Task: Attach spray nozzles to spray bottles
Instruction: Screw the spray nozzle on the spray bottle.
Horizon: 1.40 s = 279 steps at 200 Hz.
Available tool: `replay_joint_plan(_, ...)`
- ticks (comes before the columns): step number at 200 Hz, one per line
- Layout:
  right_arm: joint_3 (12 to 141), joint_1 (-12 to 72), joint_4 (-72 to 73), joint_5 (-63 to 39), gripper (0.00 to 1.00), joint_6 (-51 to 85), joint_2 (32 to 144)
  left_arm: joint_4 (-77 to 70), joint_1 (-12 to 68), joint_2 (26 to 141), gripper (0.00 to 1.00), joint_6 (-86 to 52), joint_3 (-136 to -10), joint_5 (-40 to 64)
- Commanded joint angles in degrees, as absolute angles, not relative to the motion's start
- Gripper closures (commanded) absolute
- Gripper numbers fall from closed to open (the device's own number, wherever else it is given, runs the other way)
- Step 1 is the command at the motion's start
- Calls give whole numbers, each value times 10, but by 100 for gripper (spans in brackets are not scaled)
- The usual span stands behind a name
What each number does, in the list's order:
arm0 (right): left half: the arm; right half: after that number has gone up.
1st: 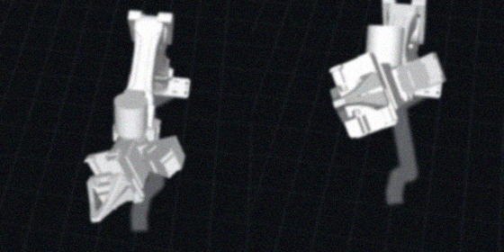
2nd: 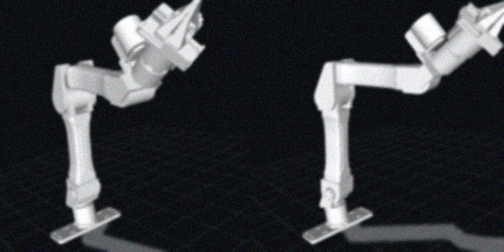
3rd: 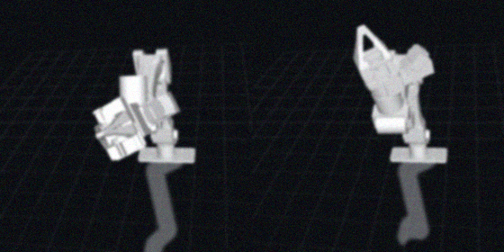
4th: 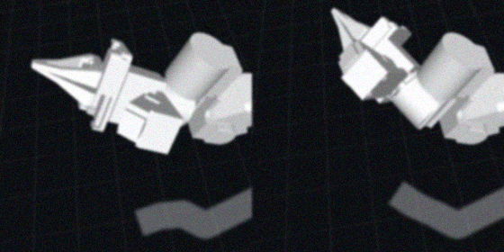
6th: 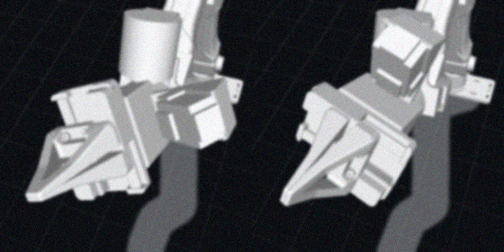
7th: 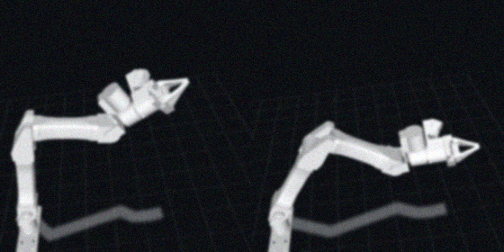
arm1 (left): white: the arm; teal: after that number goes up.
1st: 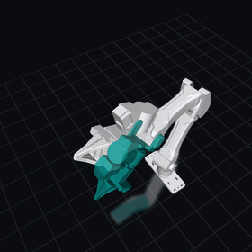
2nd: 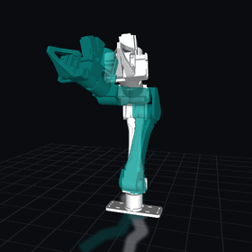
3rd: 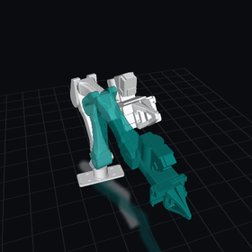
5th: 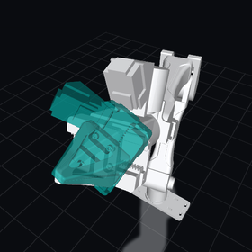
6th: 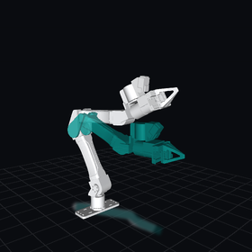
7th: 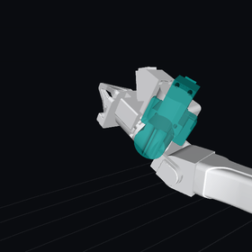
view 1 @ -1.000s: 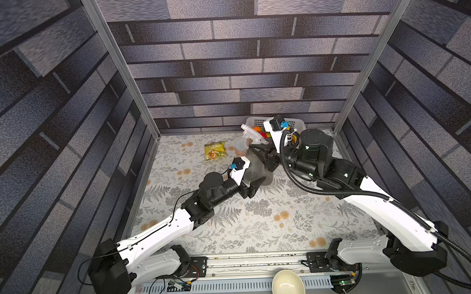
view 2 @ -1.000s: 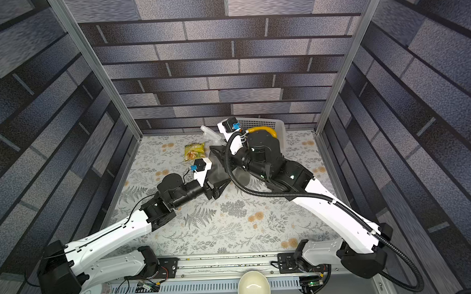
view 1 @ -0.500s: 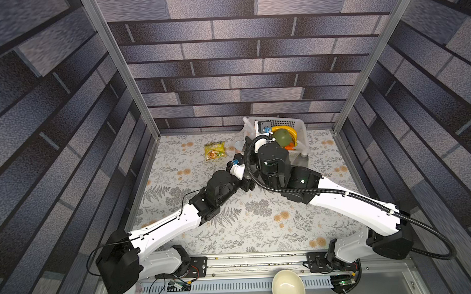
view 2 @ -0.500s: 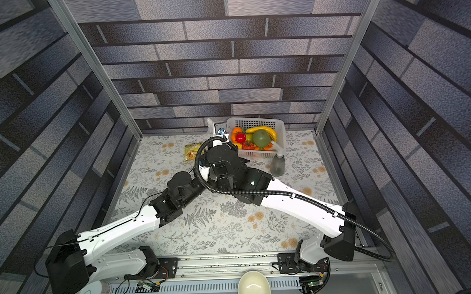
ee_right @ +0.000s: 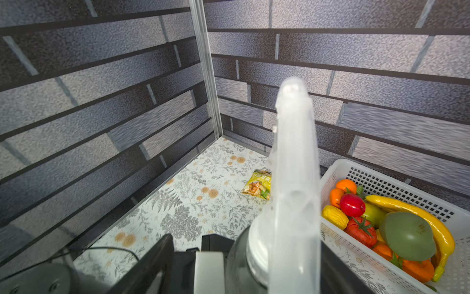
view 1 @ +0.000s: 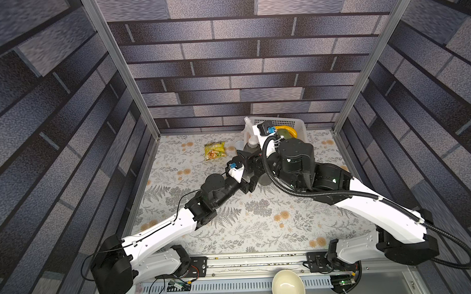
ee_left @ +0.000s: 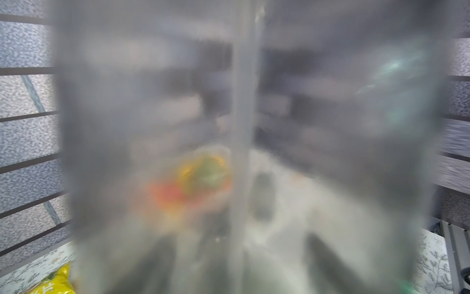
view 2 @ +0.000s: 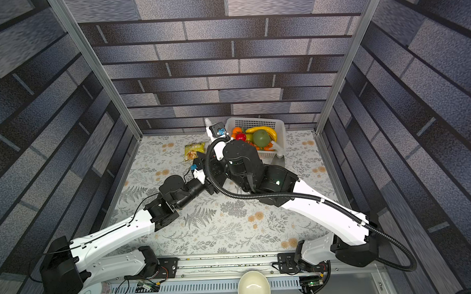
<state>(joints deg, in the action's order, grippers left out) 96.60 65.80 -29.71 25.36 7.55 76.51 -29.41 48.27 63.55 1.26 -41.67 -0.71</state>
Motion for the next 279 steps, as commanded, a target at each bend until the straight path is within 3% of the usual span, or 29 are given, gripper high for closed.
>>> replay_joint_plan(1,969,664,-382,198,17,58,729,-339,473,615,35,7,-413,8)
replay_joint_plan(28,958,638,-390,133,24,40,686,-341,472,611,35,1,-410,21)
replay_joint_plan(79,909,473,-335,-189,37,-6,635,-324,470,597,36,-18,-410,97)
replay_joint_plan(127,992,394,-345,-370,33,-18,710,-289,466,580,35,-39,-421,181)
replay_joint_plan(182,1051,377,-345,-443,49,-10,777,-281,465,571,35,-49,-427,195)
replay_joint_plan(279,1022,377,-327,-459,55,18,788,-276,463,578,36,-48,-442,198)
